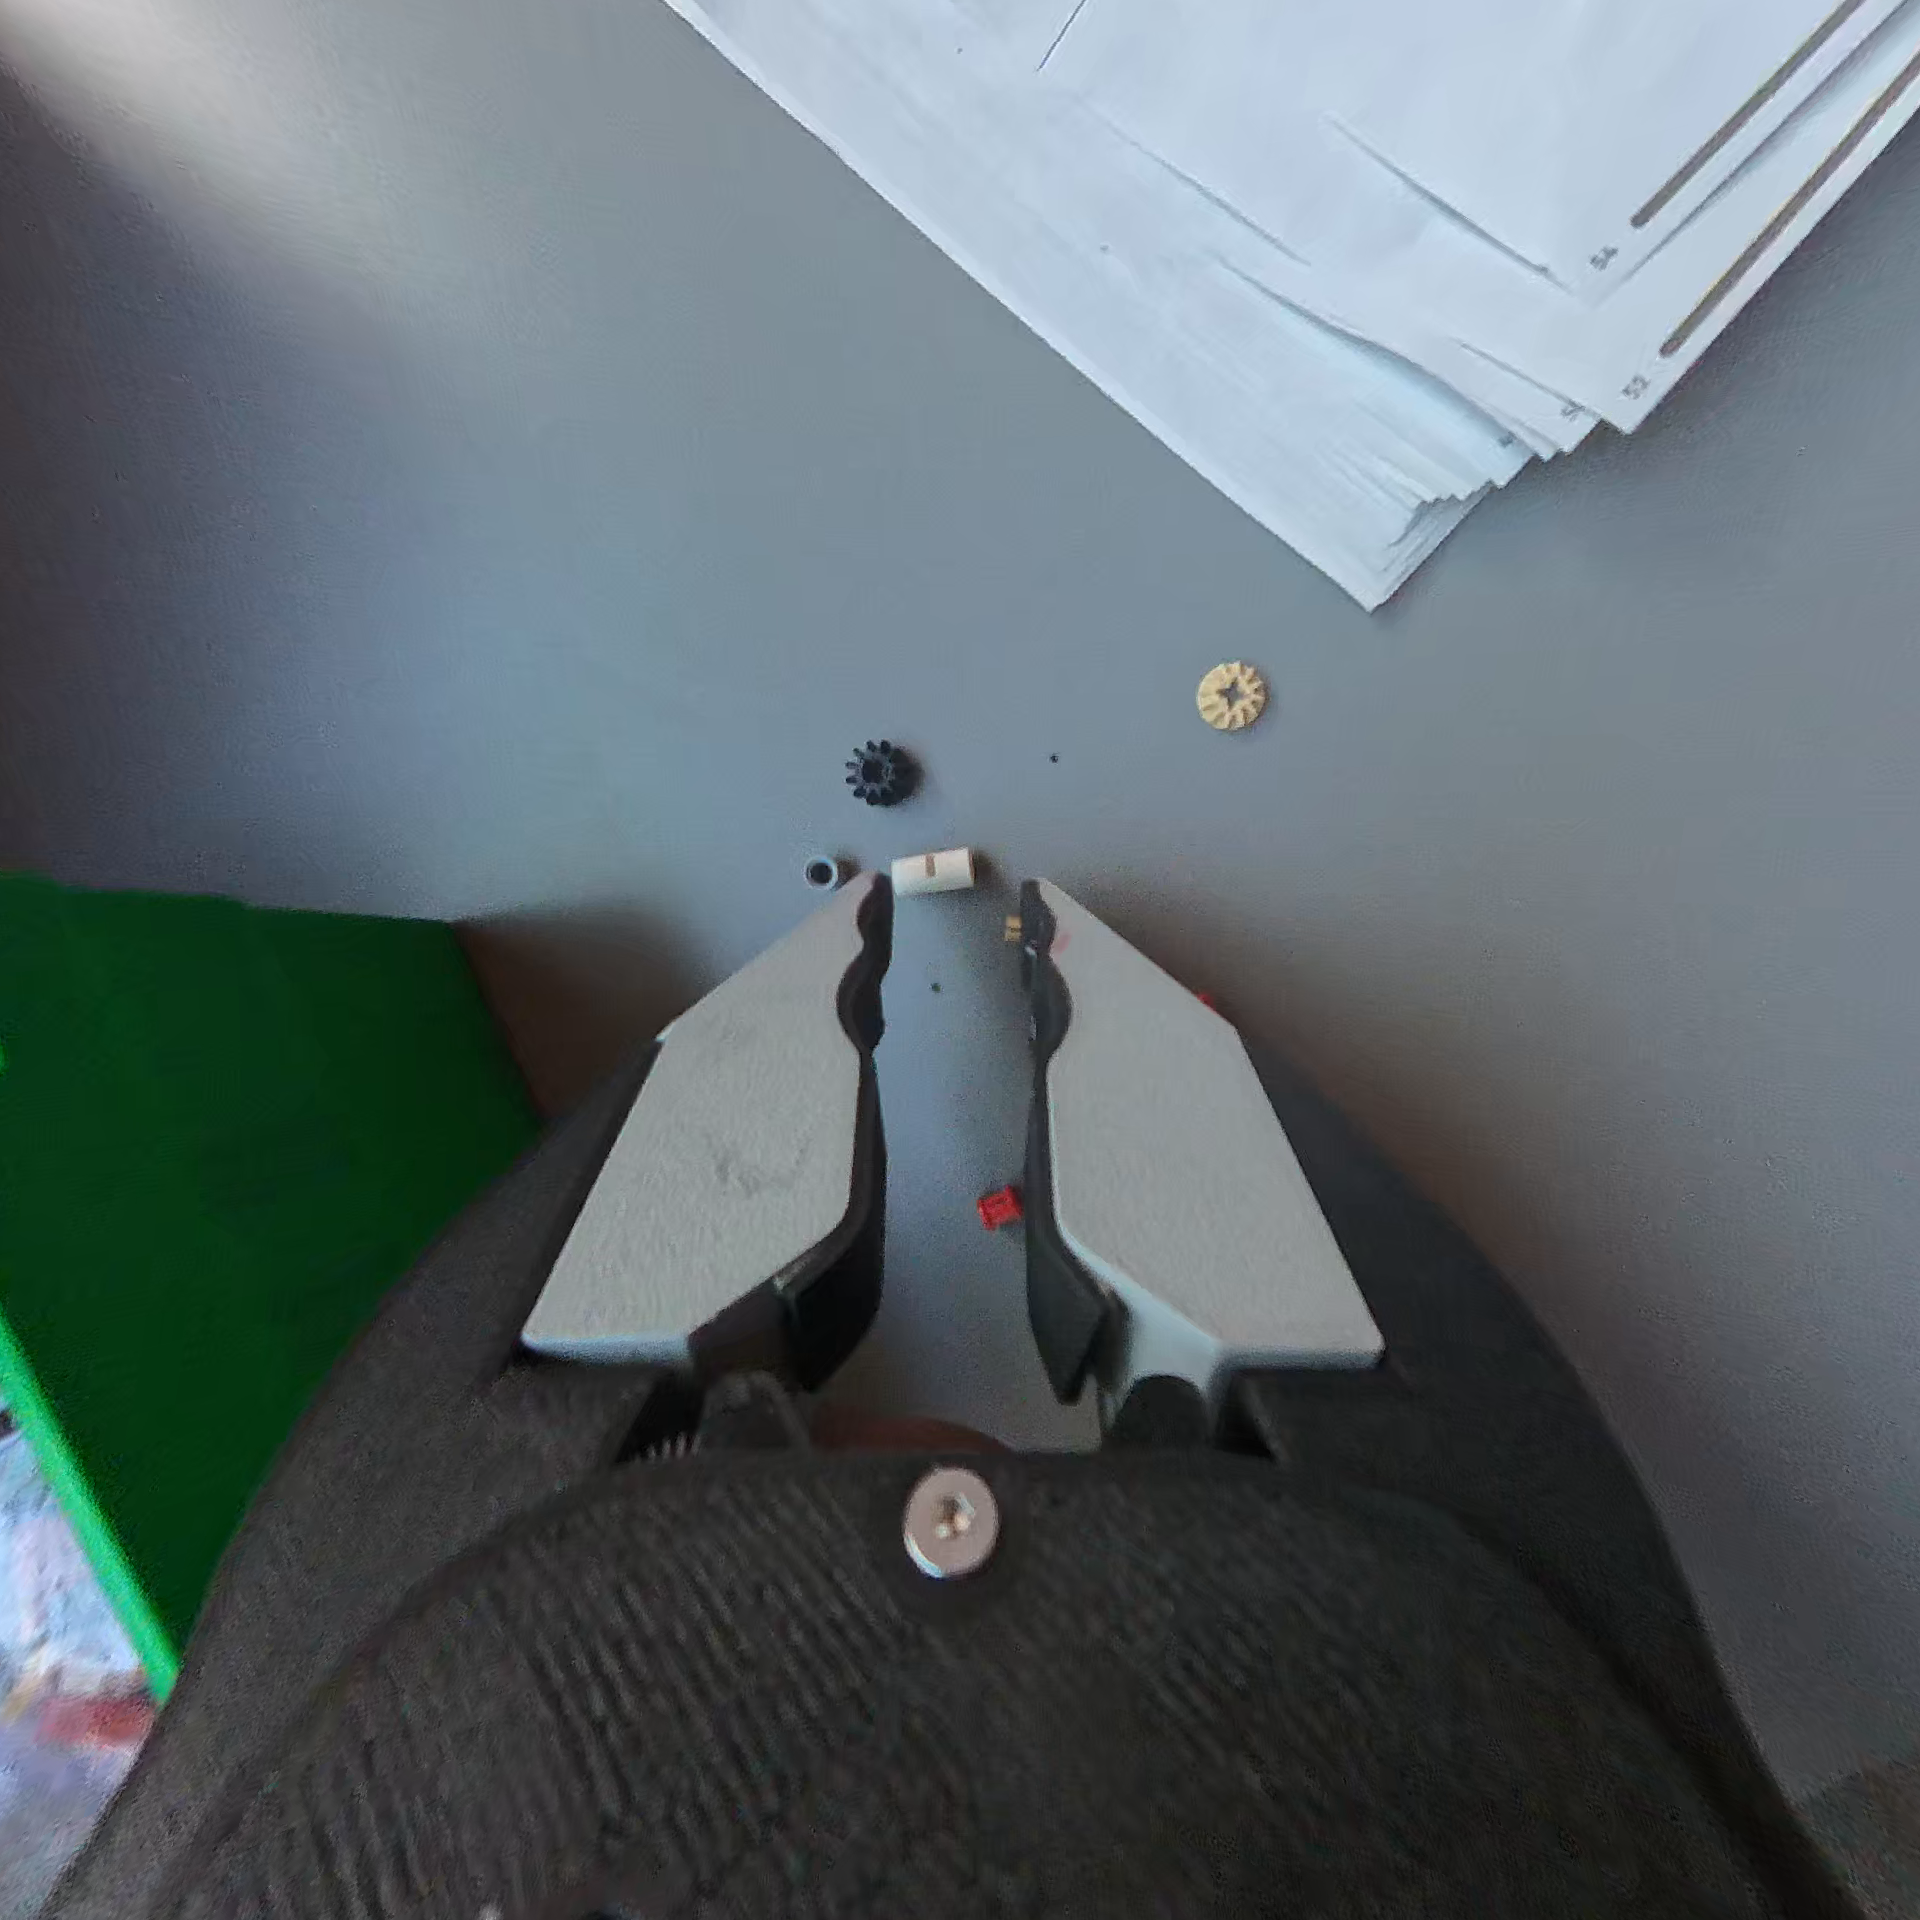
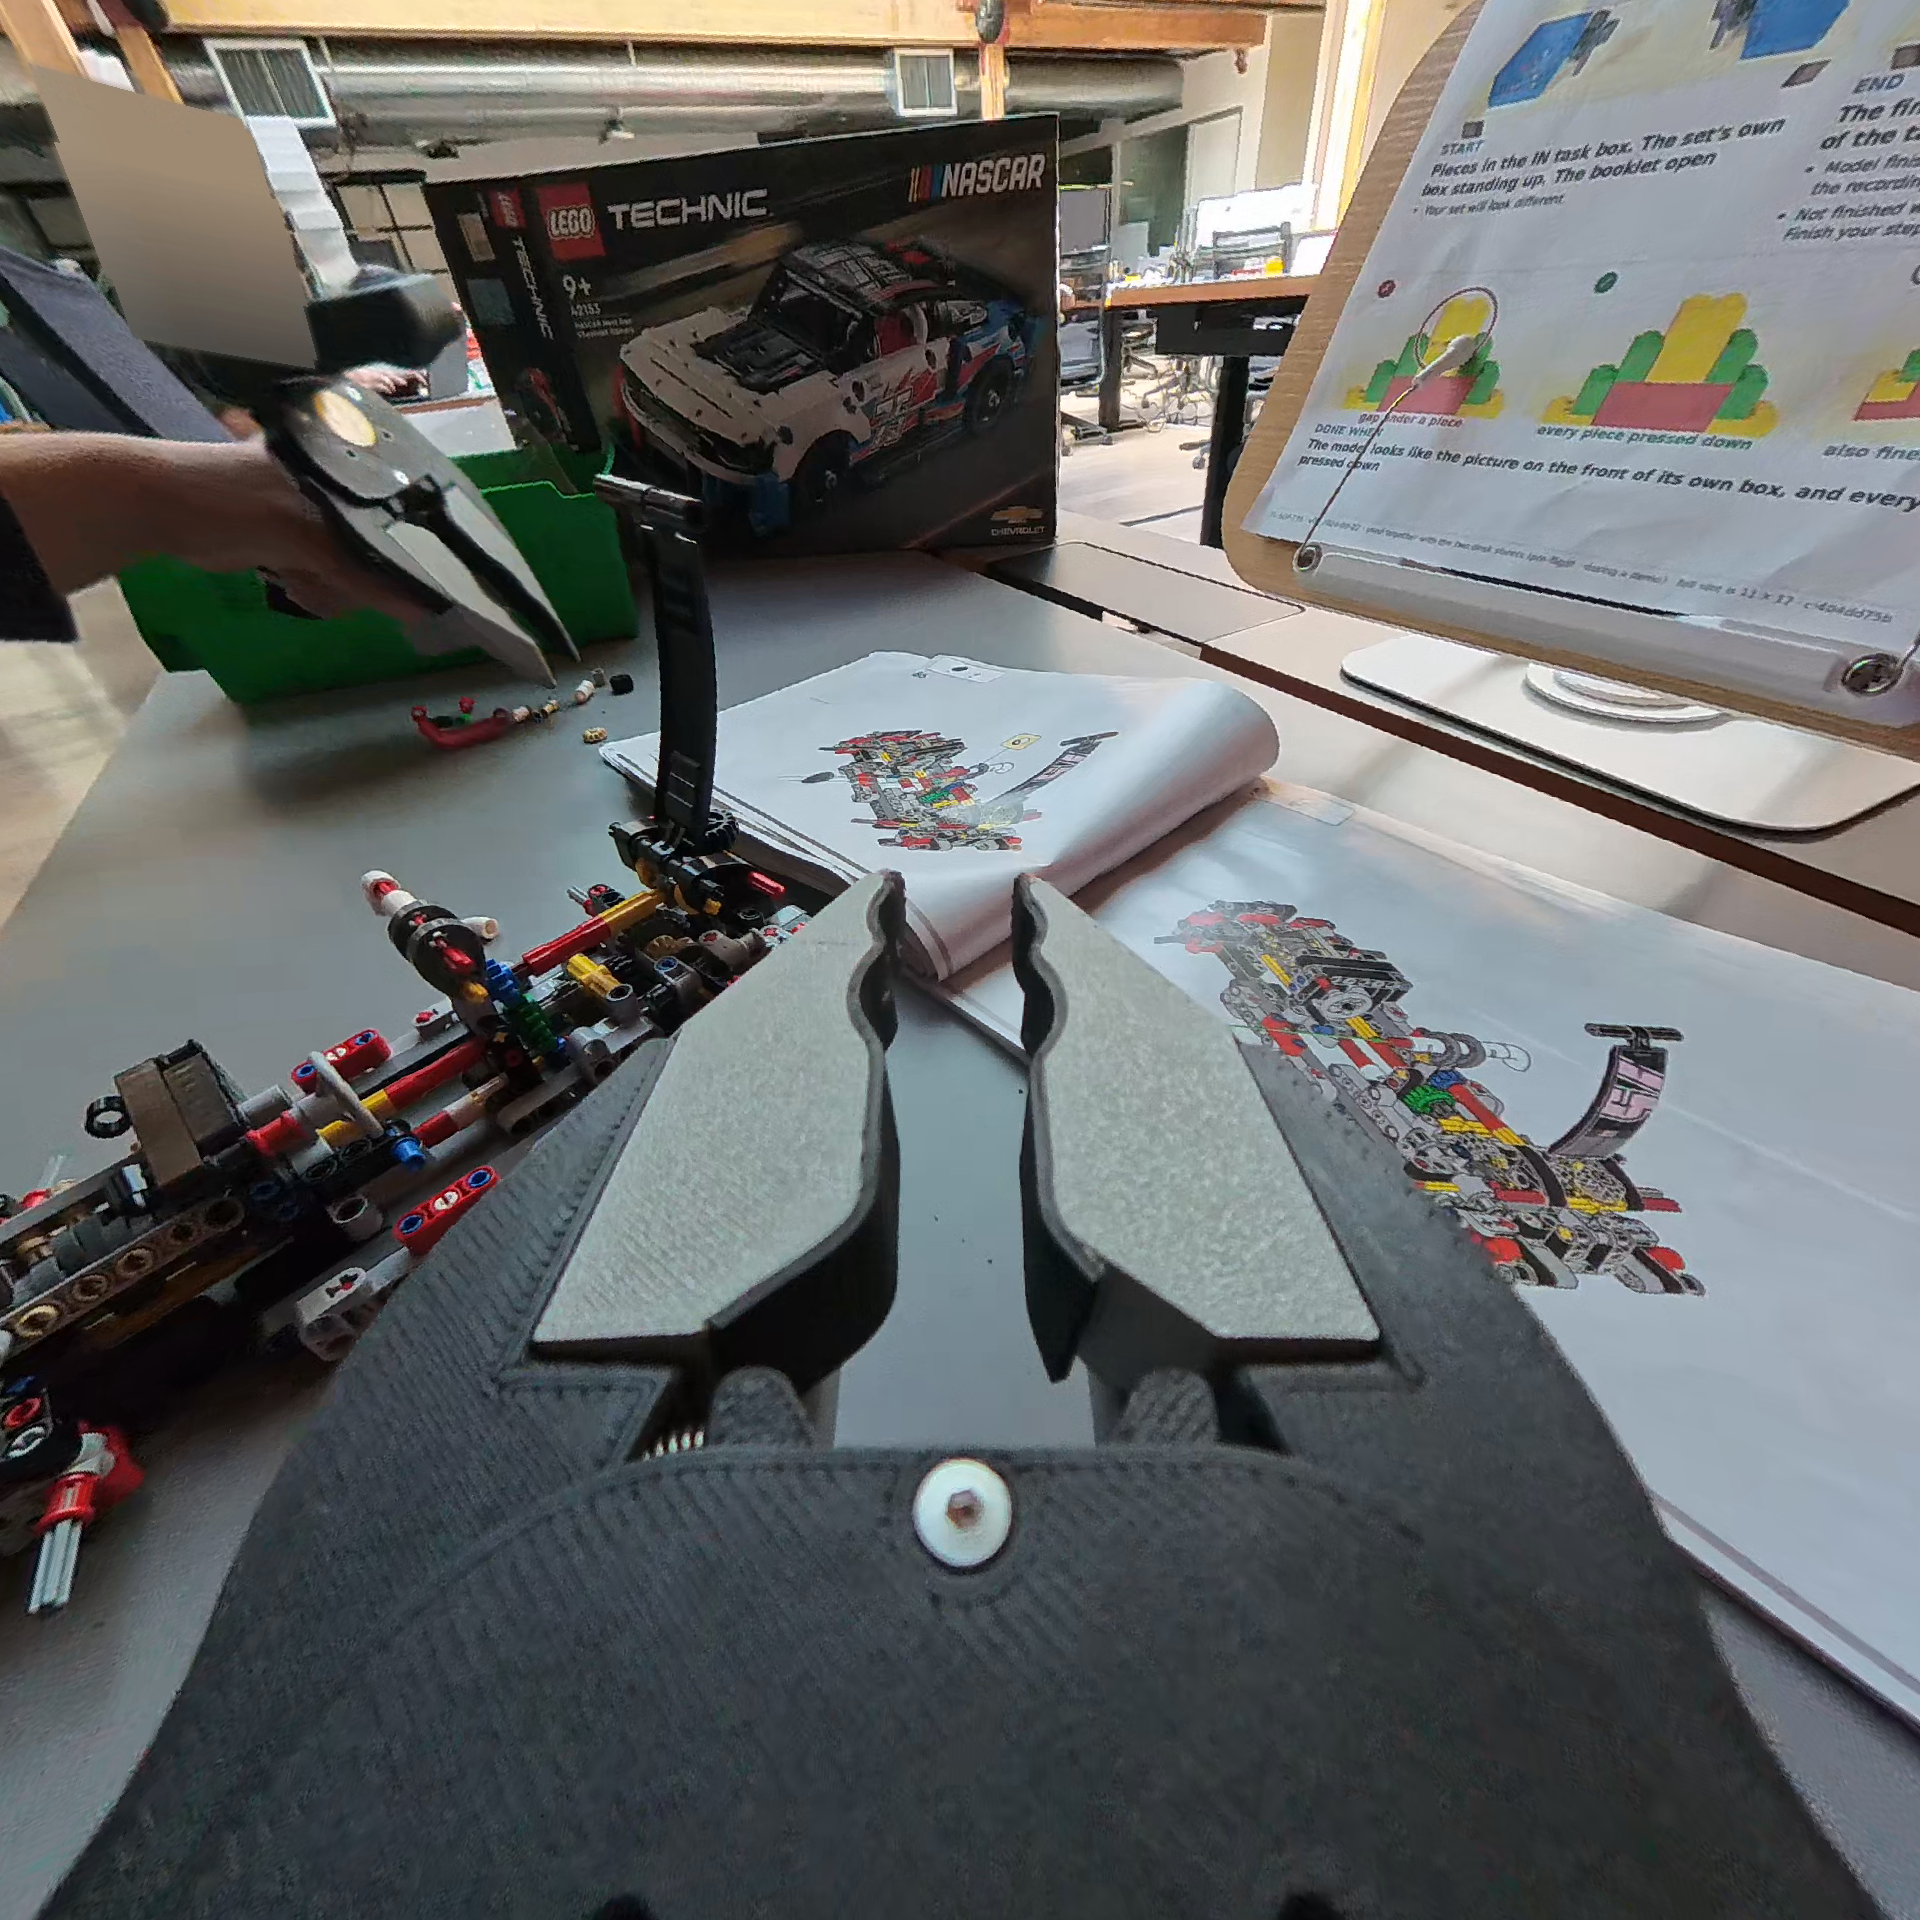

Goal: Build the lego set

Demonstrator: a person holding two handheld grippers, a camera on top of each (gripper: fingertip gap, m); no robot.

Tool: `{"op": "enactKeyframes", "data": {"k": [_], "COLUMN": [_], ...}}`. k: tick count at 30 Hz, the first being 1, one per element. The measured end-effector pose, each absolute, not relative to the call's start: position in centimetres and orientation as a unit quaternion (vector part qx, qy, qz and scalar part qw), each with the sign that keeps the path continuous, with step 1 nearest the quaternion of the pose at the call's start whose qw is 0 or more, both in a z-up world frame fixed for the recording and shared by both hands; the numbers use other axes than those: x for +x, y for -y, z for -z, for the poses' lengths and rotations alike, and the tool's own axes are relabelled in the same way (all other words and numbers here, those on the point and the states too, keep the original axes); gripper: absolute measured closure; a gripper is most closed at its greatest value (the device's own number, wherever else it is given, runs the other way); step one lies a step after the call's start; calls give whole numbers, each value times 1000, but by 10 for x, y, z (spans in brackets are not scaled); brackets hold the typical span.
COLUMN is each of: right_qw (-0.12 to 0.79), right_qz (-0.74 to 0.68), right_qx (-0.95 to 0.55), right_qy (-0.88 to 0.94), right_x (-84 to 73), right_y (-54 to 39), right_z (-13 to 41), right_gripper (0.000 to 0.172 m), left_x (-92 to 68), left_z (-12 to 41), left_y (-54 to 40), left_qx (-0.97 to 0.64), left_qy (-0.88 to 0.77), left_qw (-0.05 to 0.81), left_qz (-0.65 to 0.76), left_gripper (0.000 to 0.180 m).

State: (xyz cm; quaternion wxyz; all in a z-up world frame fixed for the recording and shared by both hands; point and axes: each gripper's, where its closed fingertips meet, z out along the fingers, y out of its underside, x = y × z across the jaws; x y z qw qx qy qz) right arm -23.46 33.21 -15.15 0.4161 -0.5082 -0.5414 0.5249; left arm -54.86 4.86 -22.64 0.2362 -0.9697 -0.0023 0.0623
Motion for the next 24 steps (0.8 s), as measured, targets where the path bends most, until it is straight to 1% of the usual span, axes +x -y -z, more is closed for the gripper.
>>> {"op": "enactKeyframes", "data": {"k": [4, 8, 14, 16, 20, 24], "right_qw": [410, 404, 400, 401, 402, 405], "right_qz": [-534, -544, -550, -549, -548, -547], "right_qx": [-510, -510, -510, -508, -504, -502], "right_qy": [535, 530, 527, 529, 532, 534], "right_x": [-234, -233, -233, -233, -233, -232], "right_y": [-334, -335, -335, -334, -332, -331], "right_z": [151, 149, 148, 148, 148, 147], "right_gripper": [155, 155, 156, 156, 156, 156], "left_x": [-556, -555, -553, -542, -478, -389], "left_z": [241, 241, 240, 226, 183, 177], "left_y": [-48, -53, -49, -53, -78, -94], "left_qx": [-978, -975, -976, -972, -954, -939], "left_qy": [9, 13, 20, 16, -36, -88], "left_qw": [202, 216, 211, 227, 287, 326], "left_qz": [-55, -49, -57, -65, -74, -68], "left_gripper": [159, 166, 166, 166, 166, 167]}}
